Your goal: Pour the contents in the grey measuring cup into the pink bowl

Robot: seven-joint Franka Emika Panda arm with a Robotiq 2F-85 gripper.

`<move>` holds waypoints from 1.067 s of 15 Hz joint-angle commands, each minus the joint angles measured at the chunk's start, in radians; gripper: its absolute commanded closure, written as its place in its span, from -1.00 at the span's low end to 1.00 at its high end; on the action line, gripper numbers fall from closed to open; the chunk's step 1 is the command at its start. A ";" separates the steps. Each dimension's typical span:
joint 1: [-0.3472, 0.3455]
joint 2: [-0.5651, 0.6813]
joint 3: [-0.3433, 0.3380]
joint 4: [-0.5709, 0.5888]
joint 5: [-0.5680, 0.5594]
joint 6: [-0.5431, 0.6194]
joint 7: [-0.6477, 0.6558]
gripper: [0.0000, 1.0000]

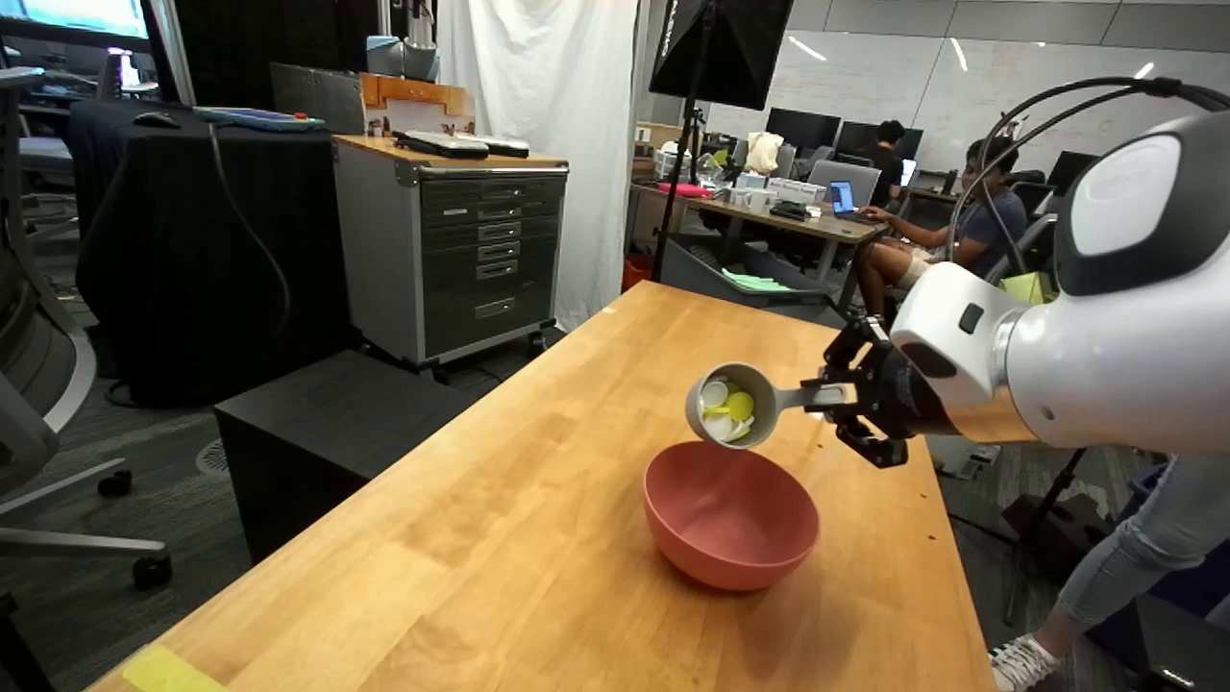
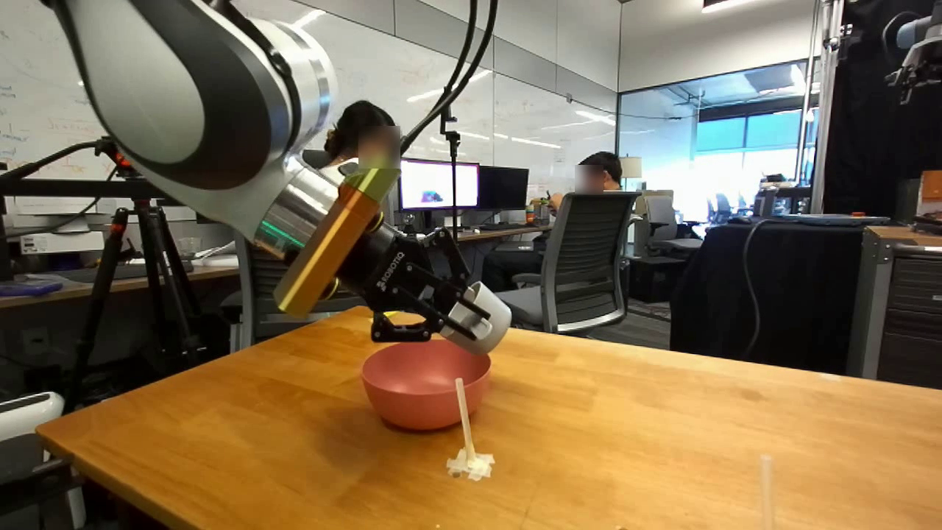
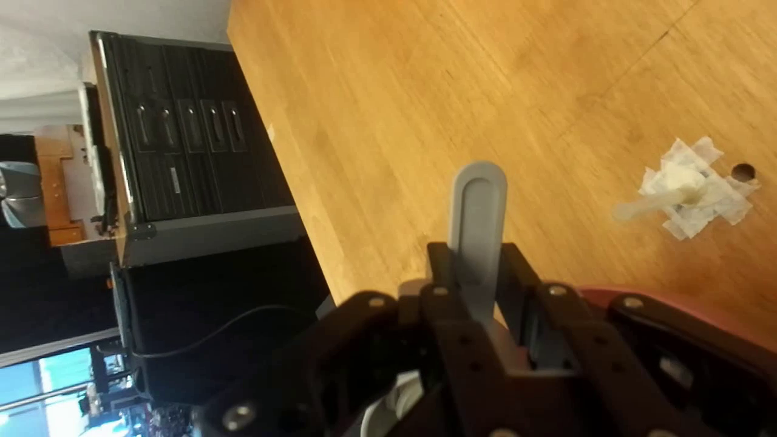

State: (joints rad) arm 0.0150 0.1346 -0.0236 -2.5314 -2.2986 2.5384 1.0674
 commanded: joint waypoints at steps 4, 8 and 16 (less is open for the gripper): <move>-0.010 0.036 0.064 -0.076 -0.154 -0.222 0.104 0.89; -0.007 0.059 0.087 -0.111 -0.218 -0.319 0.139 0.89; 0.051 0.072 0.179 -0.148 -0.208 -0.529 0.164 0.89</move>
State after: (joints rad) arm 0.0408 0.2167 0.1248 -2.6503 -2.5071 2.1049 1.1992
